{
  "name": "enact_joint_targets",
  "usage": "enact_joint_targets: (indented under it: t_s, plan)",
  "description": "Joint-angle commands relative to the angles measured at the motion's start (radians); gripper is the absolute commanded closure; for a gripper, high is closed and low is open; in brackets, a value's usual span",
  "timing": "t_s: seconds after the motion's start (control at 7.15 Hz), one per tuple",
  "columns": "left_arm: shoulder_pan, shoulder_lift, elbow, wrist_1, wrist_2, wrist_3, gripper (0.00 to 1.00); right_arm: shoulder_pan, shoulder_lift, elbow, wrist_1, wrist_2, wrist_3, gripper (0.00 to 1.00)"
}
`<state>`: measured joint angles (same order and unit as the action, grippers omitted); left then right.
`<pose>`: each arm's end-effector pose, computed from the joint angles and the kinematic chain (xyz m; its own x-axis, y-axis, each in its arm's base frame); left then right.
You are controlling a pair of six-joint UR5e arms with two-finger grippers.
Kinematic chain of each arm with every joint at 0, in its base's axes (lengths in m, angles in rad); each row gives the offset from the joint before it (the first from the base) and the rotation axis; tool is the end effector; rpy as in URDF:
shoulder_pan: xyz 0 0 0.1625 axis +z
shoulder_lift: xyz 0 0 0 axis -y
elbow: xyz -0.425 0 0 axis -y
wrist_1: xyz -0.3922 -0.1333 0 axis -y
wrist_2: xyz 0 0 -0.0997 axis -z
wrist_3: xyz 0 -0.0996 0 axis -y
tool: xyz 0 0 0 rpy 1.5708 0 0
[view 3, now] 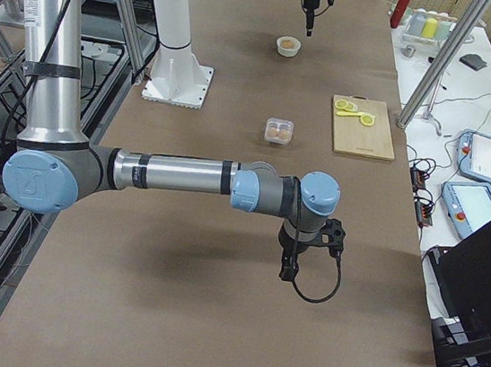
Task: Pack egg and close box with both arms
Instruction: 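Move the left gripper over the white bowl and lower toward the egg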
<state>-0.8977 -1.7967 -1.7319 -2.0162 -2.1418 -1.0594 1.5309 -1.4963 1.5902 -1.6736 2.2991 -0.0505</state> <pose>0.3041 -0.5089 0.4113 0.5659 -0.0493 -0.8230 0.1510 0.9875 0.0447 0.0462 -0.5234 0.6248 0.7430 -0.0743 0.6652 0.0775 0.9967 0.0247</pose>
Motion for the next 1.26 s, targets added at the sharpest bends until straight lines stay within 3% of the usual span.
enact_joint_targets:
  t_s: [0.0, 1.12]
  plan:
    - [0.028, 0.005, 0.012, 0.010, 0.002, -0.001, 0.02, 0.000, 0.002, 0.001, 0.000, -0.001, 0.000, 0.00]
    - [0.094, 0.054, -0.028, 0.008, 0.039, -0.004, 0.02, 0.000, 0.002, -0.001, 0.000, -0.001, 0.000, 0.00]
